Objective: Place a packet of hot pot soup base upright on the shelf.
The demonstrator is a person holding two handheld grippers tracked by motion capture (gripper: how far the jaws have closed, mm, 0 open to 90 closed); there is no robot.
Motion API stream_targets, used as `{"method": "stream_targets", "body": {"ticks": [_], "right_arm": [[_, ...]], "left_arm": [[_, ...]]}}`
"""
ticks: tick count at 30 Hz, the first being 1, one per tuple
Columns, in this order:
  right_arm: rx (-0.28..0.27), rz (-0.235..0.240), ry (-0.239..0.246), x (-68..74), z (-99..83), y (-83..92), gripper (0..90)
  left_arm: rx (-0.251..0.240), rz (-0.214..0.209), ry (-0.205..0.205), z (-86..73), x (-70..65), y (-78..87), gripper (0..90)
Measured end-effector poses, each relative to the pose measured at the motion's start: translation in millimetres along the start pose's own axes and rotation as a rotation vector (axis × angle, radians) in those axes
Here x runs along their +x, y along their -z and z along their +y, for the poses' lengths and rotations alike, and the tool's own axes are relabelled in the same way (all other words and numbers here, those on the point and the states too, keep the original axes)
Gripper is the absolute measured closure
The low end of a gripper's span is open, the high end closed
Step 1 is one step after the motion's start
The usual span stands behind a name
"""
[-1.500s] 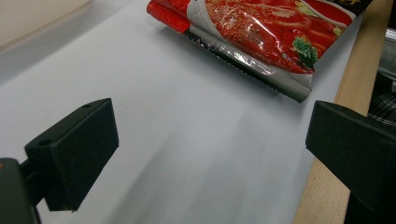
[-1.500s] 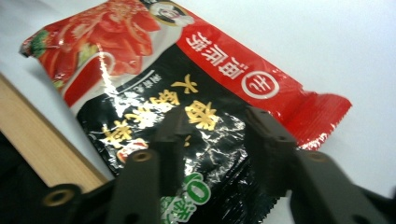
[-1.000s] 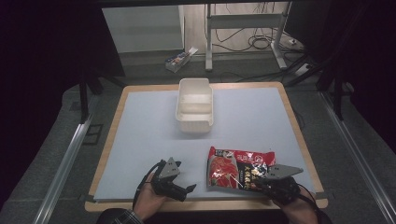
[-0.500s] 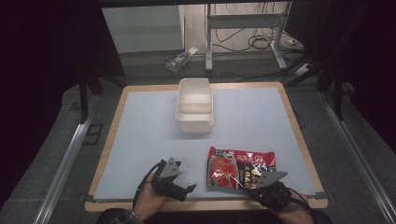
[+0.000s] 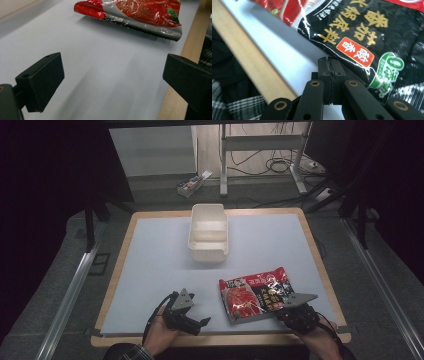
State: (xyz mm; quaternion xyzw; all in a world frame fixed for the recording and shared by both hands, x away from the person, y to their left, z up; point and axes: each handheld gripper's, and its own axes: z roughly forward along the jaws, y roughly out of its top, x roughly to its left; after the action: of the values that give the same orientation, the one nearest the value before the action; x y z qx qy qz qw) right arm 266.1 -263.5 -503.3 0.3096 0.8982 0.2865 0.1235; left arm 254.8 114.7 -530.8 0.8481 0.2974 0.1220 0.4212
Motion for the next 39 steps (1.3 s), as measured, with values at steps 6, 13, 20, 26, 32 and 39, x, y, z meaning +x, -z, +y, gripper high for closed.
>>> {"method": "stream_targets", "body": {"ticks": [6, 13, 20, 26, 32, 39], "right_arm": [[-0.007, -0.044, 0.008, -15.3, 9.2, -8.9, 88.3], [-0.005, -0.086, 0.010, -42.7, 27.7, -23.3, 88.3], [-0.006, -0.076, 0.039, -38.5, 29.6, -24.5, 84.5], [-0.052, -0.076, 0.007, -38.5, 24.2, -13.8, 72.4], [-0.092, -0.103, -0.026, -45.8, 18.1, -6.1, 57.7], [-0.123, -0.124, -0.039, -52.1, 12.1, -4.9, 40.8]], "left_arm": [[0.008, 0.006, -0.007, 1.1, -2.0, -1.8, 3.9], [0.013, 0.010, -0.004, 1.7, -2.2, -2.0, 4.2], [0.026, 0.011, 0.024, 2.7, -0.6, -0.7, 4.3], [0.006, -0.006, 0.019, 10.5, -3.3, 3.3, 8.5], [-0.058, -0.056, 0.036, 24.5, -4.0, 3.7, 34.0], [-0.092, -0.120, 0.032, 42.0, -6.0, -11.2, 68.5]]}}
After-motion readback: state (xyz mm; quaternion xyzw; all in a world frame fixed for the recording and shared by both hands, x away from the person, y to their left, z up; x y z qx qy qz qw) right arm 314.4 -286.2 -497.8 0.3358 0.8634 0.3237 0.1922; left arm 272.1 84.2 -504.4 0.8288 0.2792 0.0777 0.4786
